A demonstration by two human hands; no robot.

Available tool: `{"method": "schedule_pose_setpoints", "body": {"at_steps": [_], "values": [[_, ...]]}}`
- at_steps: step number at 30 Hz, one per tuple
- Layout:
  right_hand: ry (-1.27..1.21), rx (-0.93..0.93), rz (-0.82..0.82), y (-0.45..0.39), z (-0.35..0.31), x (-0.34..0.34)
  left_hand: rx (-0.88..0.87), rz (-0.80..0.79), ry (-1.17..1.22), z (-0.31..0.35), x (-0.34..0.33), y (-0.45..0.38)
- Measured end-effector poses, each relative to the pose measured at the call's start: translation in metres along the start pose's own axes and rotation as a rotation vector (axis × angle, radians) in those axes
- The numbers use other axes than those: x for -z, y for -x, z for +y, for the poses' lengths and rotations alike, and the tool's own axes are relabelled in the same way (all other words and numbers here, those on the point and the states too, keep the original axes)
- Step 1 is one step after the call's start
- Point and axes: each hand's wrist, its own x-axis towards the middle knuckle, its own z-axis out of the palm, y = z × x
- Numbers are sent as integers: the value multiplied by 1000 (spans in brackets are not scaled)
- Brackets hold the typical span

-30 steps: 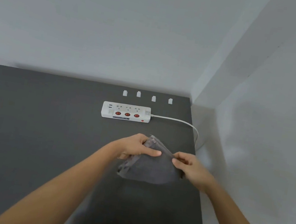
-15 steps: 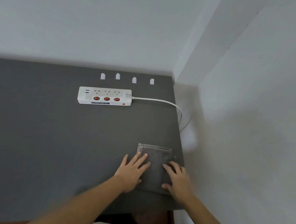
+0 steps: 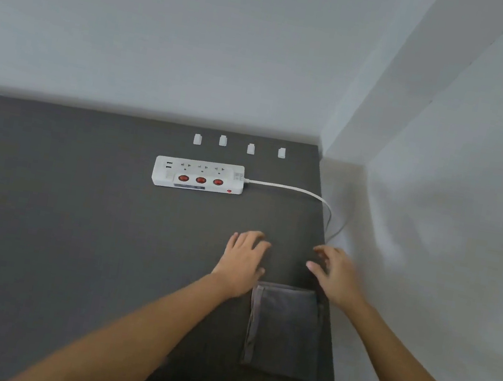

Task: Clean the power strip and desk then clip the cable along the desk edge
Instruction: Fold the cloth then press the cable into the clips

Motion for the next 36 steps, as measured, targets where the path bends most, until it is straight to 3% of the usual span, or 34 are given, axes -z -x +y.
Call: {"method": "schedule_pose_setpoints", "body": {"at_steps": [6, 11, 13, 16, 20, 27, 33, 36], "values": [[12, -70, 43, -86, -19, 5, 8, 62, 28, -37, 33, -98], [278, -153, -11, -149, -10, -7, 7, -50, -138, -60, 30, -156], [394, -174, -32, -167, -6, -11, -38, -27, -154, -79, 22, -165], [453, -38, -40, -187, -9, -20, -168, 123, -178, -117, 15, -162], [312, 194, -76, -210, -51, -40, -214, 333, -216, -180, 31, -146], [129, 229, 13, -264, -161, -102, 131, 453, -124, -271, 85, -147], [86, 153, 10, -296, -190, -120, 286, 451, 115, -283, 101, -159], [67, 213, -29, -303, -203, -125, 329, 435, 139, -281, 103, -165]]}}
